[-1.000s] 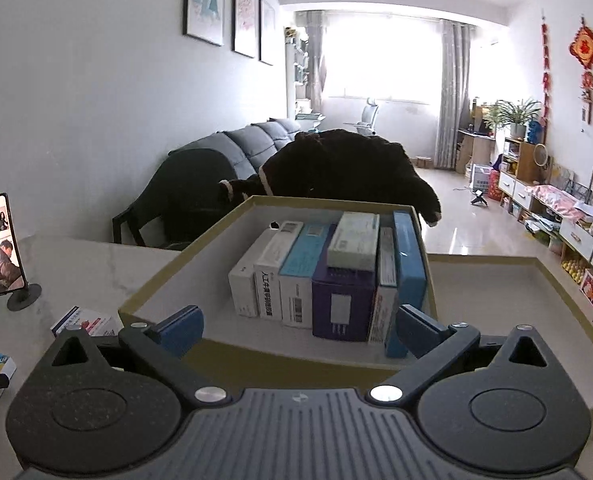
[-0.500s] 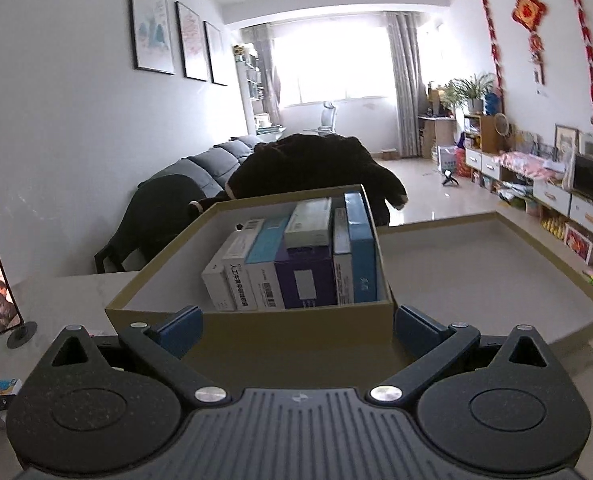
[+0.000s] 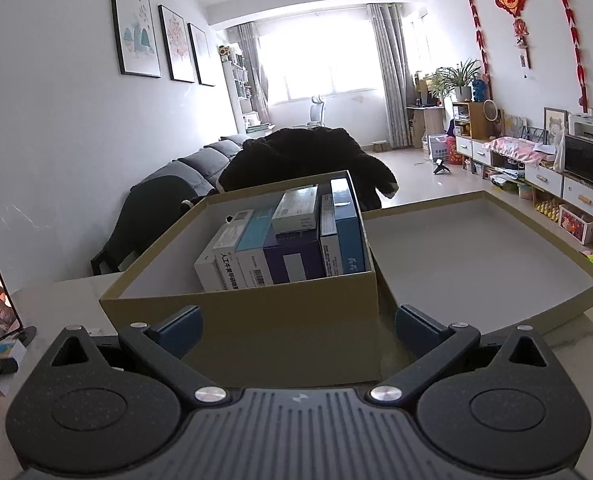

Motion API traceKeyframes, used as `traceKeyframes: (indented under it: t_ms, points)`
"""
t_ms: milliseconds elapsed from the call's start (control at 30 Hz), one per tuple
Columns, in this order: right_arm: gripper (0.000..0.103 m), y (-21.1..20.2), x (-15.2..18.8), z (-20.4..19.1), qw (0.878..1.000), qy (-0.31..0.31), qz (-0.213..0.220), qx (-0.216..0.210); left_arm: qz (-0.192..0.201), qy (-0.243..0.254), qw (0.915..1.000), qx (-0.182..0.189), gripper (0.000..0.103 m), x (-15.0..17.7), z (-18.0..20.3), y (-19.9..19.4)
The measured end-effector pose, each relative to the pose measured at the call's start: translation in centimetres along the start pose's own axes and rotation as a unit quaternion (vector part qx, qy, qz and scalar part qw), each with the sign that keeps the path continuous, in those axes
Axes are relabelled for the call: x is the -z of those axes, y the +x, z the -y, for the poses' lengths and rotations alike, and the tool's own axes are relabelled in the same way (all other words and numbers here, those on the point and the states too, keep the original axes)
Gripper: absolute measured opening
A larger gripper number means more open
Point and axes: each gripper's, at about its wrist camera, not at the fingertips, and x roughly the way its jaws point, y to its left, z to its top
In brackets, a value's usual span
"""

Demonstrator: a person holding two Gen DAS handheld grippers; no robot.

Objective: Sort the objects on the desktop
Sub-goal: 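Lift and carry the yellow cartoon box over the tan box with the left gripper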

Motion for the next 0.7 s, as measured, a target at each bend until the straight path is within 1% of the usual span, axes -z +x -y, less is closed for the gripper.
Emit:
traceKeyframes:
  t_ms: [167, 433, 700]
  points:
    - [0.102, 0.2, 0.0, 0.3, 1.000, 0.004, -0.005, 0.000, 0.013, 0.011, 0.9995, 0.025, 0.067, -1.3, 2.0, -0.4]
    - [0.103, 0.8, 0.0, 0.7, 1.000, 0.003, -0.016, 0.020, 0.036, 0.040, 0.9958, 0.074, 0.067, -4.4, 6.6, 0.1]
    - [0.103, 1.0, -0.3, 1.3, 0.999, 0.005, -0.014, 0.029, 0.036, 0.048, 0.9902, 0.126, 0.067, -6.8, 10.8, 1.8]
